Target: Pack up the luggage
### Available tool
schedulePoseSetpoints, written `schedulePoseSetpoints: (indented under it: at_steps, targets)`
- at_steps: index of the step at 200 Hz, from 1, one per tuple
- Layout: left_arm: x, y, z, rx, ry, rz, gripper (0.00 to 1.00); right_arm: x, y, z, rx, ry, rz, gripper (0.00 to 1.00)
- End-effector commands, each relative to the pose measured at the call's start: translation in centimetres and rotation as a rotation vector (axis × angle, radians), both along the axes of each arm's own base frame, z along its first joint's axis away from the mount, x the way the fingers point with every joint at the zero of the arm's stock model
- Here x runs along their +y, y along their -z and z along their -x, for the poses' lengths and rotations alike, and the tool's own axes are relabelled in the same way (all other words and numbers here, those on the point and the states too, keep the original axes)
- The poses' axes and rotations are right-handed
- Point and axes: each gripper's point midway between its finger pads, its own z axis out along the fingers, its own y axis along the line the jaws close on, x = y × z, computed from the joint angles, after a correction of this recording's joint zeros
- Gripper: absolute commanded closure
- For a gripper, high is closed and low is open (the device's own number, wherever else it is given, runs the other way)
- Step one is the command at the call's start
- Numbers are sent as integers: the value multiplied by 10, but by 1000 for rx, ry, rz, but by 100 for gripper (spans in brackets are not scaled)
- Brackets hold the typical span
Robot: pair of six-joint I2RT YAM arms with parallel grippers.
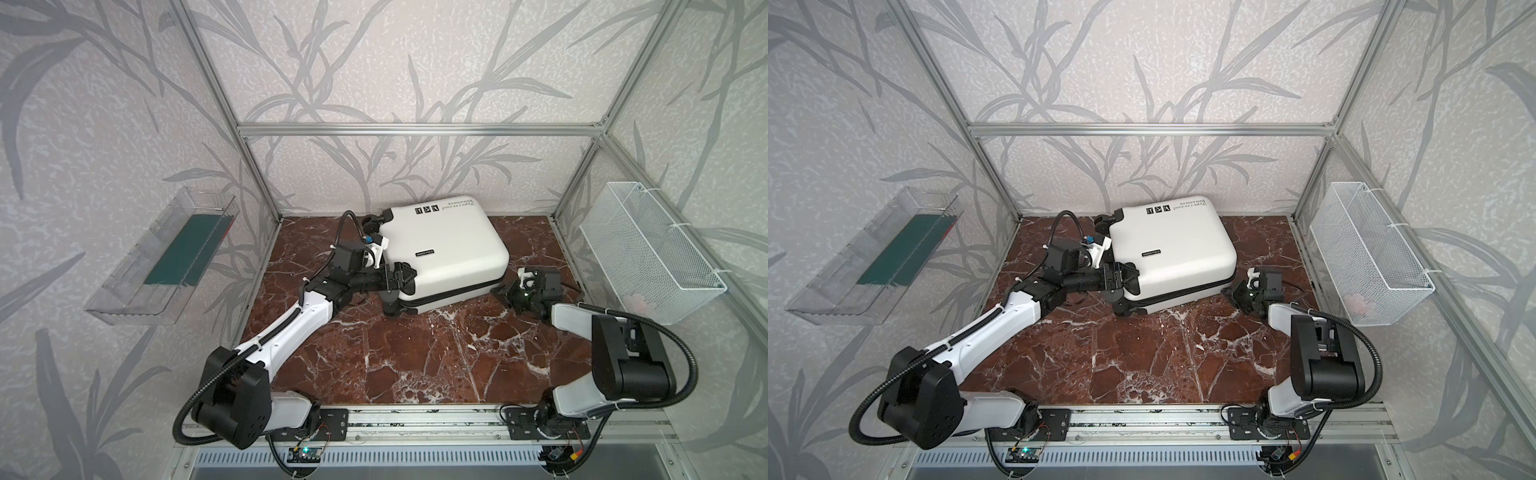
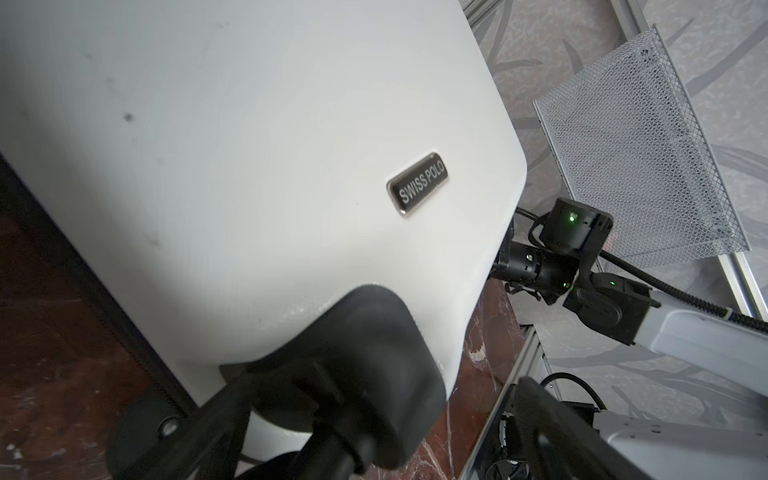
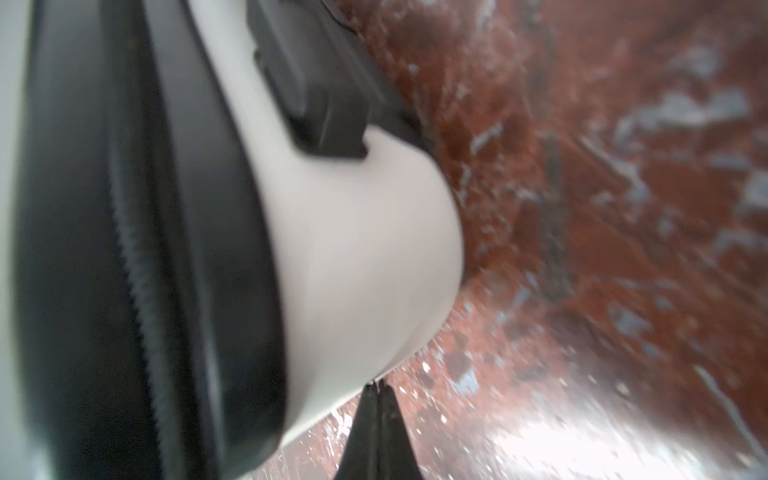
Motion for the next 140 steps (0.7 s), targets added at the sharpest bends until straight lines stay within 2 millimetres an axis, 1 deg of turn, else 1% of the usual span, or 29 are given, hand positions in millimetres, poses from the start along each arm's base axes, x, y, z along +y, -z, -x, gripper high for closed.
schedulePoseSetpoints:
  at_steps: [1, 25, 30, 33, 39, 56, 72, 76, 80, 83, 89, 98, 104, 117, 131, 140]
  targets:
    - [-20, -12, 23, 28, 33, 92, 1, 5, -23, -30, -87, -35, -15, 100]
    - [-39, -17, 43, 15, 90, 87, 1, 7, -28, -51, -92, -60, -34, 100]
    - [-41, -18, 45, 12, 98, 84, 1, 8, -33, -54, -102, -63, -35, 100]
    - [-41, -19, 46, 11, 102, 81, 1, 8, -24, -56, -80, -66, -37, 100]
    - [-41, -22, 48, 3, 107, 74, 1, 8, -24, -59, -78, -71, -35, 100]
    - [-31, -29, 48, -37, 80, 21, 1, 7, -23, -58, -68, -88, -23, 100]
    - [-15, -41, 45, -110, 34, -45, 1, 3, -23, -50, -62, -85, -8, 100]
    - [-11, -43, 44, -127, 21, -64, 1, 2, -20, -47, -53, -85, -7, 100]
    - [-7, -47, 42, -149, 9, -80, 1, 1, -16, -44, -42, -83, -7, 97]
    - [-4, -49, 41, -162, 1, -90, 1, 1, -24, -43, -61, -83, -3, 96]
    - [3, -54, 37, -186, -21, -109, 1, 0, -25, -39, -62, -84, 0, 92]
    - [13, -62, 30, -215, -54, -130, 1, 0, -23, -32, -56, -87, 4, 89]
    - [21, -67, 24, -229, -77, -138, 1, 1, -22, -28, -50, -89, 4, 84]
    - [39, -76, 7, -238, -134, -137, 1, 1, -21, -19, -43, -88, 3, 66]
    - [57, -84, -14, -246, -181, -126, 1, 2, -20, -9, -42, -85, 3, 45]
    - [68, -87, -30, -251, -210, -132, 1, 2, -21, -2, -41, -82, -1, 37]
